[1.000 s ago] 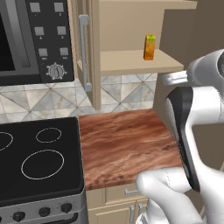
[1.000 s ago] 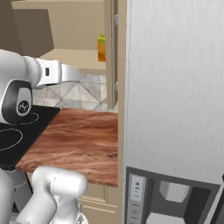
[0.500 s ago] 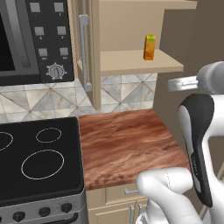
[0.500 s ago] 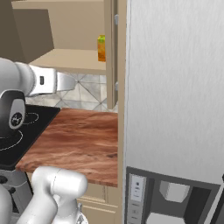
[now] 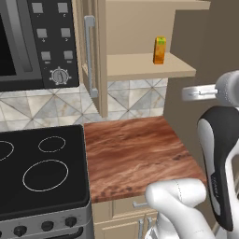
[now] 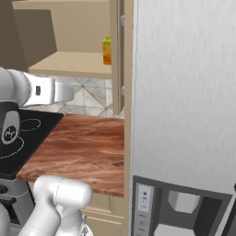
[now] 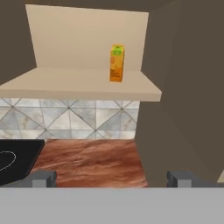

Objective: Sort all alcoholic drinks to one cabinet, and non-alcoholic drinks to the other.

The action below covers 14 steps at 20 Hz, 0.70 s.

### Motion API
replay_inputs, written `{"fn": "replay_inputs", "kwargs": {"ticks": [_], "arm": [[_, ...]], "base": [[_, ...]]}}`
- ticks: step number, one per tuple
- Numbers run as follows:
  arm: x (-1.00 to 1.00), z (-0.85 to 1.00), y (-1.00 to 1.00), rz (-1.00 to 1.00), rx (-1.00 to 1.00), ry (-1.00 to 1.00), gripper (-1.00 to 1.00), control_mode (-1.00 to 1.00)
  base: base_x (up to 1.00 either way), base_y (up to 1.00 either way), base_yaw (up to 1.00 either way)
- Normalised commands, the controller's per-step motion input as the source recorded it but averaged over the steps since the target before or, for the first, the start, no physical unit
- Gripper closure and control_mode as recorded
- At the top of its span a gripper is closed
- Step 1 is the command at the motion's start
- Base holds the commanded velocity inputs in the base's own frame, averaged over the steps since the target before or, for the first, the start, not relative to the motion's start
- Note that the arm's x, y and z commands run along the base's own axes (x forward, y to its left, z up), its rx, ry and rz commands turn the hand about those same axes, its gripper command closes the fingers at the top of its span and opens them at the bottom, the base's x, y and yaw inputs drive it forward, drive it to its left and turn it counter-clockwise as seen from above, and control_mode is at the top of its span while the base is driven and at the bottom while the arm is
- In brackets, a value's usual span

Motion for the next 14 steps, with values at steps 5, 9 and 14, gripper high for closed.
{"fn": "replay_inputs", "kwargs": {"ticks": [5,9,14], "arm": [[-0.17,0.00,0.02,0.02,0.03,0.00,-1.00,-1.00],[-0.20,0.00,0.00,0.01,0.03,0.00,-1.00,-1.00],[-0.11,0.00,0.00,0.00,0.01,0.00,-1.00,-1.00]], "base": [[0.00,0.00,0.00],[0.00,0.00,0.00],[0.00,0.00,0.00]]}}
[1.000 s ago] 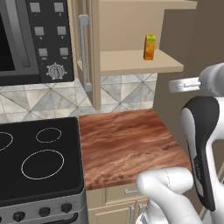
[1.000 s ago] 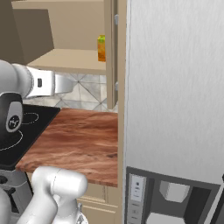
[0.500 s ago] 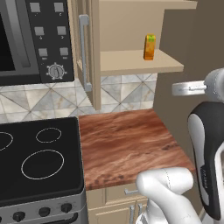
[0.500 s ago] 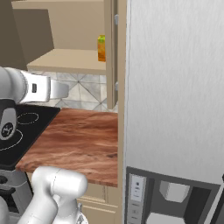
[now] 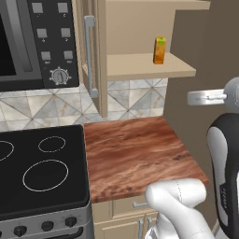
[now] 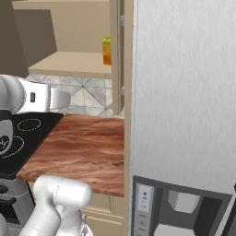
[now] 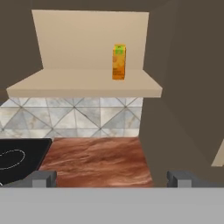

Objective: Sort all alcoholic drinks to one cabinet, and non-alcoholic drinks to the other.

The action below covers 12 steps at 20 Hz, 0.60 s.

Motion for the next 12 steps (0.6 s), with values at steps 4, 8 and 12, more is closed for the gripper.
{"fn": "replay_inputs", "kwargs": {"ticks": [4,8,12], "arm": [[-0.08,0.00,0.00,0.00,0.01,0.00,-1.00,-1.00],[-0.04,0.00,0.00,0.00,0.00,0.00,-1.00,1.00],[0.00,0.00,0.00,0.00,0.00,0.00,-1.00,1.00]], "base": [[0.00,0.00,0.00],[-0.26,0.00,0.00],[-0.58,0.00,0.00]]}}
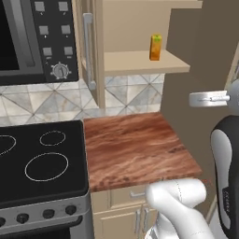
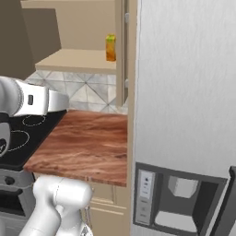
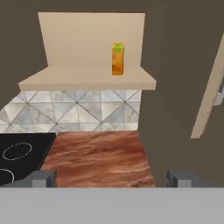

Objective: Sort all alcoholic drinks to one cabinet, and non-alcoholic drinks to the other.

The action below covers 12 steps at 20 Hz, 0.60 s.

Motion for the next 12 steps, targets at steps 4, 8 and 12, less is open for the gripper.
{"fn": "replay_inputs", "kwargs": {"ticks": [4,8,12], "arm": [[0.00,0.00,0.00,0.00,0.00,0.00,-1.00,1.00],[0.00,0.00,0.00,0.00,0.00,0.00,-1.00,1.00],[0.00,0.00,0.00,0.00,0.00,0.00,-1.00,1.00]], "base": [[-0.65,0.03,0.00],[-0.70,0.01,0.00],[-0.71,0.09,0.00]]}}
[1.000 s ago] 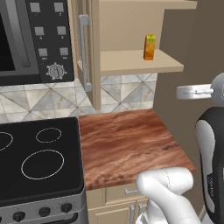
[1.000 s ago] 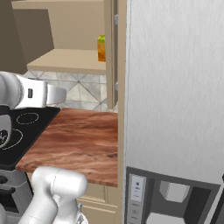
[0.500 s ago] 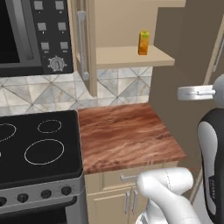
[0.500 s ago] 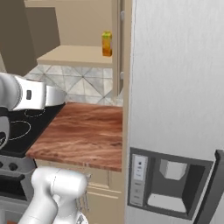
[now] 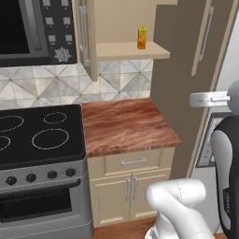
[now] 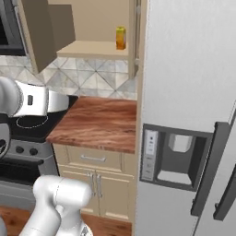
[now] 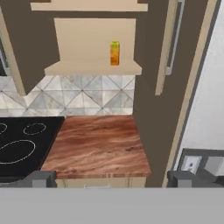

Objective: Sort all alcoholic drinks to one cabinet, and non-alcoholic drinks to the other.

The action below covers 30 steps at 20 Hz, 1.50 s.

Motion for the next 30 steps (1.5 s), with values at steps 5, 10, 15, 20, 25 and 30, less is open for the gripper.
{"fn": "replay_inputs", "kwargs": {"ticks": [5,10,15,20,25,30], "arm": [[0.00,0.00,0.00,0.00,0.00,0.00,-1.00,1.00],[0.00,0.00,0.00,0.00,0.00,0.00,-1.00,1.00],[0.00,0.00,0.00,0.00,0.00,0.00,-1.00,1.00],[0.00,0.00,0.00,0.00,0.00,0.00,-1.00,1.00],[0.00,0.00,0.00,0.00,0.00,0.00,-1.00,1.00],[0.00,0.00,0.00,0.00,0.00,0.00,-1.00,1.00]], "base": [[-0.53,0.34,0.00],[-0.34,0.53,-0.01],[-0.14,0.63,-0.03],[-0.13,0.66,-0.04],[-0.10,0.67,-0.05],[-0.10,0.63,-0.06]]}}
